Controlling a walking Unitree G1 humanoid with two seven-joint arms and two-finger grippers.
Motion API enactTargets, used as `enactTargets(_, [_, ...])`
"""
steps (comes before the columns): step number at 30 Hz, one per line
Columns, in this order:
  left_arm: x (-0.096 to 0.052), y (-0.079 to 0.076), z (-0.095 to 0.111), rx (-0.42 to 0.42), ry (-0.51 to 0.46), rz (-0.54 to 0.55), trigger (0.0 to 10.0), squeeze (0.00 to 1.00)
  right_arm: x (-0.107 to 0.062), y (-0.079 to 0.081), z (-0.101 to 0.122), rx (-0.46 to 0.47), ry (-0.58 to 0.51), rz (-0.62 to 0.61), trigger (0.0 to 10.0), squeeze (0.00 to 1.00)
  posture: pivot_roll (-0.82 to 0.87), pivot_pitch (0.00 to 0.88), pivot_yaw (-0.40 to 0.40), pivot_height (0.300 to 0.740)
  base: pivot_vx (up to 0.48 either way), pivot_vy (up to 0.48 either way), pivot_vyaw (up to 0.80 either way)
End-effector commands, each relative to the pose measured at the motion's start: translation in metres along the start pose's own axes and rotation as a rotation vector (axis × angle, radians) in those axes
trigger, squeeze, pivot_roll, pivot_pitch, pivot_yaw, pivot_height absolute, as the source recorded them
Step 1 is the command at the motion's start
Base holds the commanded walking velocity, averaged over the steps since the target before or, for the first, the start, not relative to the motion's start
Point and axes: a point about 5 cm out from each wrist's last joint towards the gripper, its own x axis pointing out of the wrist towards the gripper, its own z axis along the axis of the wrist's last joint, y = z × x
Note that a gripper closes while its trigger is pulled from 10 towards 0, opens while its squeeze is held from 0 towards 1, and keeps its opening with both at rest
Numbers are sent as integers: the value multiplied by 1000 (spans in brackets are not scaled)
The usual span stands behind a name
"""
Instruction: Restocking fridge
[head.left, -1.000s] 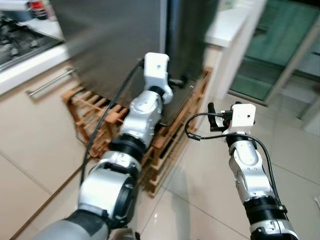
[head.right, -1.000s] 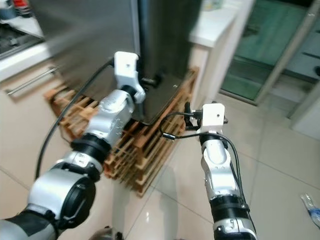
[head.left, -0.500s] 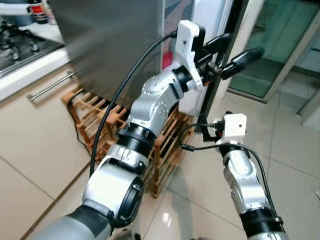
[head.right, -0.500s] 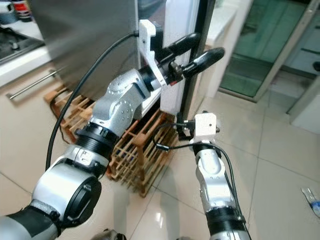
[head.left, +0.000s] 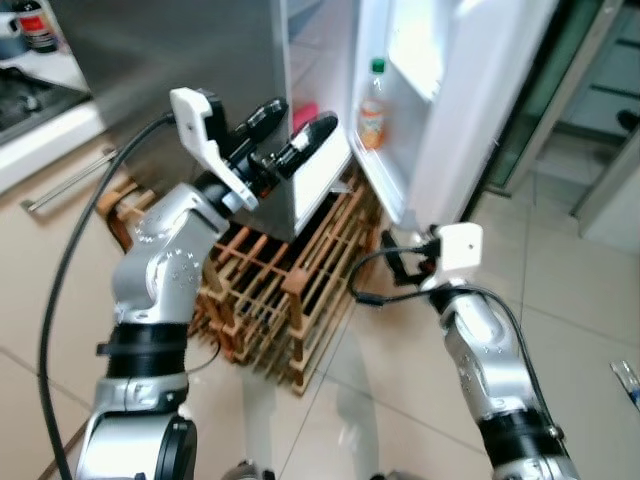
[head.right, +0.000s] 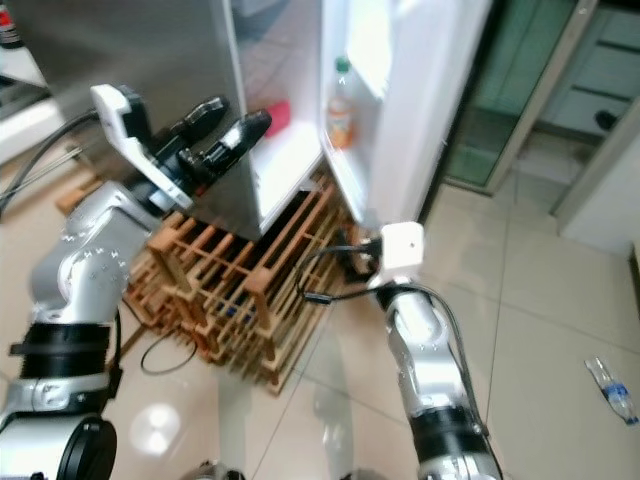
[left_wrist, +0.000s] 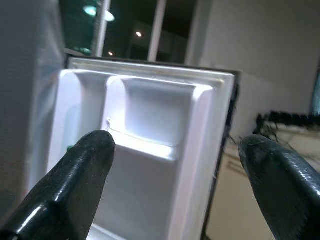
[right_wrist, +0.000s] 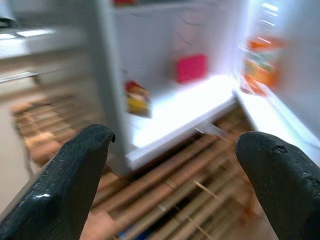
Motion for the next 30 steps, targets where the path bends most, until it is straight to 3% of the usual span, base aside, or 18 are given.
enactTargets(1, [-5,-1,-7,0,52,24,10000,0,1,-12,-2,-12,24,-33,10000,0,24,0,-4,740,0,0,0])
enactTargets(3, [-13,9,-21,38,115,146,10000,0,7,-39,0,-81,43,-143,10000,0,29,0,3,740,0,0,0])
enactTargets(4, [-19,20,-32,56,155,271,10000,0,9,-57,4,-123,53,-212,10000,0,24,0,13,740,0,0,0])
enactTargets(7, [-21,23,-34,51,165,315,10000,0,9,-62,5,-132,57,-223,10000,0,24,0,13,740,0,0,0])
enactTargets(8, [-30,32,-43,42,202,435,10000,0,9,-83,9,-172,89,-269,10000,0,18,0,19,740,0,0,0])
enactTargets(9, [-33,34,-46,40,215,464,10000,0,8,-90,10,-187,100,-288,10000,0,18,0,19,740,0,0,0])
enactTargets(11, [-34,35,-50,46,229,487,10000,0,3,-107,12,-216,124,-345,10000,0,11,0,23,740,0,0,0])
enactTargets(14, [-34,35,-51,40,227,493,10000,0,-17,-148,19,-342,187,-498,10000,0,4,0,20,740,0,0,0])
enactTargets(15, [-34,35,-51,40,227,493,10000,0,-17,-148,19,-342,187,-498,10000,0,4,0,20,740,0,0,0])
enactTargets(17, [-35,36,-54,42,234,508,10000,0,-35,-177,27,-423,227,-630,10000,0,-6,0,20,740,0,0,0])
enactTargets(18, [-35,36,-54,42,234,508,10000,0,-35,-177,27,-423,227,-630,10000,0,-6,0,20,740,0,0,0])
enactTargets(20, [-35,36,-57,49,243,516,10000,0,-46,-193,36,-428,217,-712,10000,0,-9,0,18,740,0,0,0])
enactTargets(23, [-37,39,-66,136,313,569,10000,0,-38,-188,43,-352,134,-673,10000,0,-19,0,18,740,0,0,0])
enactTargets(24, [-42,42,-73,216,362,599,10000,0,-27,-171,38,-330,96,-582,10000,0,-23,0,18,740,0,0,0])
enactTargets(25, [-42,42,-73,216,362,599,10000,0,-27,-171,38,-330,96,-582,10000,0,-23,0,18,740,0,0,0])
enactTargets(26, [-51,46,-81,272,406,637,10000,0,-16,-146,27,-282,58,-478,10000,0,-31,0,19,740,0,0,0])
enactTargets(30, [-70,54,-91,284,449,778,10000,0,-3,-90,4,-158,9,-297,10000,0,-35,0,16,740,0,0,483])
